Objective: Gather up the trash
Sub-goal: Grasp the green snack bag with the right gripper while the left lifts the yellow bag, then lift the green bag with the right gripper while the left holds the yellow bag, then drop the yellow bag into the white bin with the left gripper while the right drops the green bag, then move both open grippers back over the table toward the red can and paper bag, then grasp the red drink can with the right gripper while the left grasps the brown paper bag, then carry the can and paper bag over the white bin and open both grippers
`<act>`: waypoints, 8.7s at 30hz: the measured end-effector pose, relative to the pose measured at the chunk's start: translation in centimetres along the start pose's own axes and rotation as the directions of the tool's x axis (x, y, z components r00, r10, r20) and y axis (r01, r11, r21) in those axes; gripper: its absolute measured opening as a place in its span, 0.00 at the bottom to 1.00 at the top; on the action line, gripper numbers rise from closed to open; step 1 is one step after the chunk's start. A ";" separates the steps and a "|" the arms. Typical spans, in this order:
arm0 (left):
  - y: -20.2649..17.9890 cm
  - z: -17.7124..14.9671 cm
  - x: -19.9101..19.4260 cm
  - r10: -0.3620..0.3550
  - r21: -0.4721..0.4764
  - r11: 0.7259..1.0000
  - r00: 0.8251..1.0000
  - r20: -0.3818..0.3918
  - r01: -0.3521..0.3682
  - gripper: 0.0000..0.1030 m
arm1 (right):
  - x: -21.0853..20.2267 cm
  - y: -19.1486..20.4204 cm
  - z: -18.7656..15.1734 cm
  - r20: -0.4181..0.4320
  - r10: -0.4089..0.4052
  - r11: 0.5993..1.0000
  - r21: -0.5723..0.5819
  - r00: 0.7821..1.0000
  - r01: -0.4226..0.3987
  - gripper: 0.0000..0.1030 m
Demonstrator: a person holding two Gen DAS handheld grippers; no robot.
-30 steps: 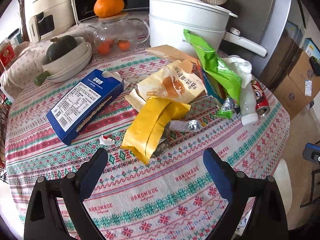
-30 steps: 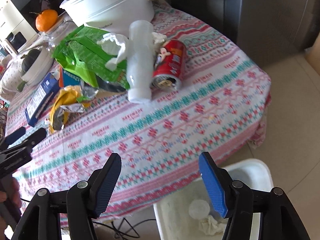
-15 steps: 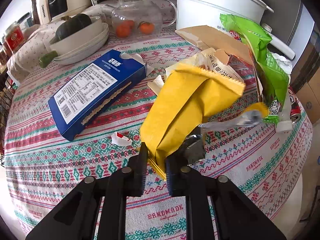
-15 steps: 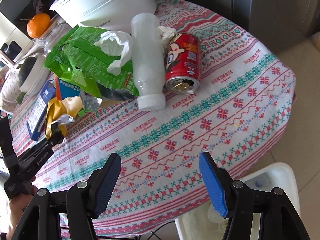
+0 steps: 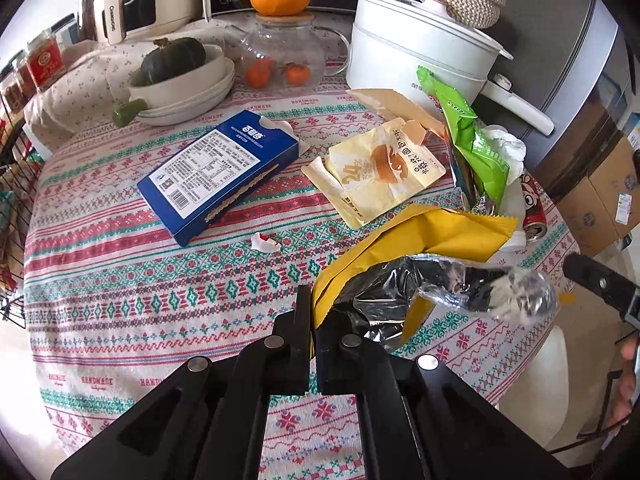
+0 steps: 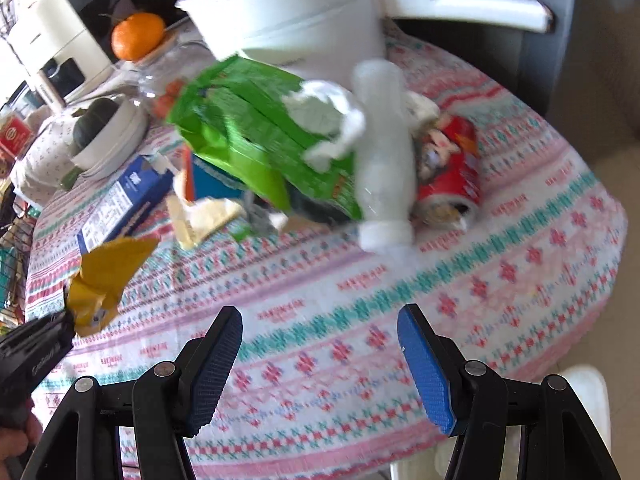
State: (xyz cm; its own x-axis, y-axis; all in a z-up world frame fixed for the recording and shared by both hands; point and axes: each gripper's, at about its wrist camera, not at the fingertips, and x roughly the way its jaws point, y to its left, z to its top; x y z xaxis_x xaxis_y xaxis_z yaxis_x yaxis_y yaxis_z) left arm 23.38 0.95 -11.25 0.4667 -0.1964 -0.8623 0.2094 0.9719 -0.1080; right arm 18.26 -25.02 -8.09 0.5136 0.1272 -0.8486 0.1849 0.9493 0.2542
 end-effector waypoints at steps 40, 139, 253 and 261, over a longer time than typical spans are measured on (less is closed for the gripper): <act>-1.6 -1.7 -7.2 -0.004 0.107 0.994 0.994 0.111 -0.008 0.00 | -5.4 4.5 4.5 0.217 0.316 0.938 -0.217 0.924 -0.270 0.02; -12.0 -8.0 -4.7 -0.103 0.304 0.947 0.994 -0.028 0.106 0.79 | -7.1 -14.4 -9.6 -0.168 0.103 0.993 0.074 0.980 -0.091 0.55; -25.6 -15.4 -4.5 -0.512 0.419 0.677 0.796 -0.323 0.605 0.01 | -10.3 -21.5 -14.9 -0.074 0.021 0.954 0.298 0.997 0.002 0.54; -27.7 -17.5 -4.0 -0.521 0.431 0.632 0.765 -0.380 0.644 0.01 | -10.6 -22.6 -15.4 -0.087 -0.004 0.951 0.308 0.996 0.031 0.54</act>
State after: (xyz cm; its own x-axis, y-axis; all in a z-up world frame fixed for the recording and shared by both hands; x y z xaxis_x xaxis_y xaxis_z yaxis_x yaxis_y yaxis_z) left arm 0.69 -22.92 -13.42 -0.0785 -0.6068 -0.7910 0.8030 0.4317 -0.4109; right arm -4.29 -43.41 -11.96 0.4382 0.1477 -0.8867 0.4494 0.8183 0.3584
